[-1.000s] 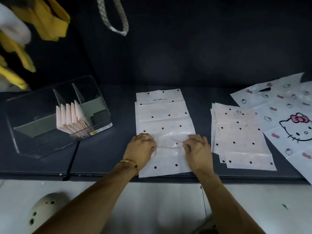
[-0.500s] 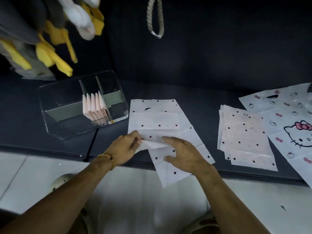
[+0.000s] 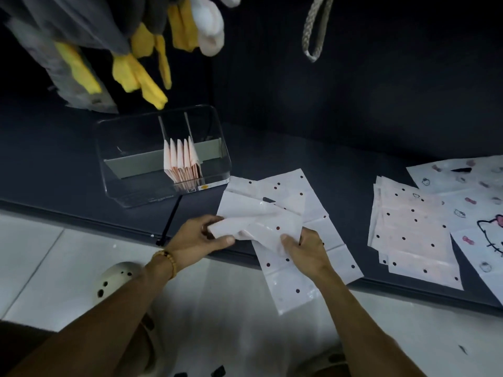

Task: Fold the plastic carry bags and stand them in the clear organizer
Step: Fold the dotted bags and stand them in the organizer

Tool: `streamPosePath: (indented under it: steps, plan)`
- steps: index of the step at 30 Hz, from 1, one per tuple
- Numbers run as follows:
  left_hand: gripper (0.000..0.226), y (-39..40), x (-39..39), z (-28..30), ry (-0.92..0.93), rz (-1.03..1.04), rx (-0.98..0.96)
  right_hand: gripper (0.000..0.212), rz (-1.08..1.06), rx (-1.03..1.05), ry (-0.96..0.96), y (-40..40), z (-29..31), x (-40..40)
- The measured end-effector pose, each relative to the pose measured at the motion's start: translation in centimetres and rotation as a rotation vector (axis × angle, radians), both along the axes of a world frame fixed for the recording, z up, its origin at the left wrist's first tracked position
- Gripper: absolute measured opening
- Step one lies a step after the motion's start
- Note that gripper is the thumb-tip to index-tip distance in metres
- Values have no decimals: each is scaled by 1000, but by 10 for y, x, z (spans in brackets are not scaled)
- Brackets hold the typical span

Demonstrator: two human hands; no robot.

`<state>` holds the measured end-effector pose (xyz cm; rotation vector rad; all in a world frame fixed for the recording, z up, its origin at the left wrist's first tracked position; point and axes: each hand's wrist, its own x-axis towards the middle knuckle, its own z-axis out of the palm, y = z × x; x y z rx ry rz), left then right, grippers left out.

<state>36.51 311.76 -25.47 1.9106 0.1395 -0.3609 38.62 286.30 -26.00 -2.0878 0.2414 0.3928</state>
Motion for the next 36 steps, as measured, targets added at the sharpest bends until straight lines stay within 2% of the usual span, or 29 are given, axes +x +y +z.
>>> streamPosePath:
  steps: [3,6,8,13,15,17,19,22,26,28,32,36]
  plan:
    - [30,-2,5,-3,-33,-63,116,12,4,32,-16,-3,-1,3]
    - [14,-7,16,-5,-115,51,94,5,1,3,-22,-12,2,10]
    - [19,-11,24,-7,-95,113,102,17,-58,-17,-18,-17,0,12]
    - [38,-26,36,-19,-33,172,387,21,-187,12,34,-13,-10,11]
    - [42,-28,38,-25,3,220,435,29,-227,36,47,-14,-13,11]
    - [46,-28,41,-27,6,277,436,40,-240,8,41,-17,-15,15]
    - [48,-26,42,-28,-9,296,339,41,-226,-72,-4,-19,-14,21]
    - [31,-21,35,-27,18,256,221,39,-175,-155,-64,-18,-14,32]
    - [40,-18,37,-28,48,219,424,42,-89,-329,-7,-14,-21,38]
    - [37,-18,39,-28,70,226,470,42,-77,-365,-1,-12,-23,41]
    - [35,-17,38,-29,81,227,511,29,-72,-343,-52,-7,-21,48]
    - [34,-13,40,-31,108,252,482,29,-92,-196,58,-11,-22,51]
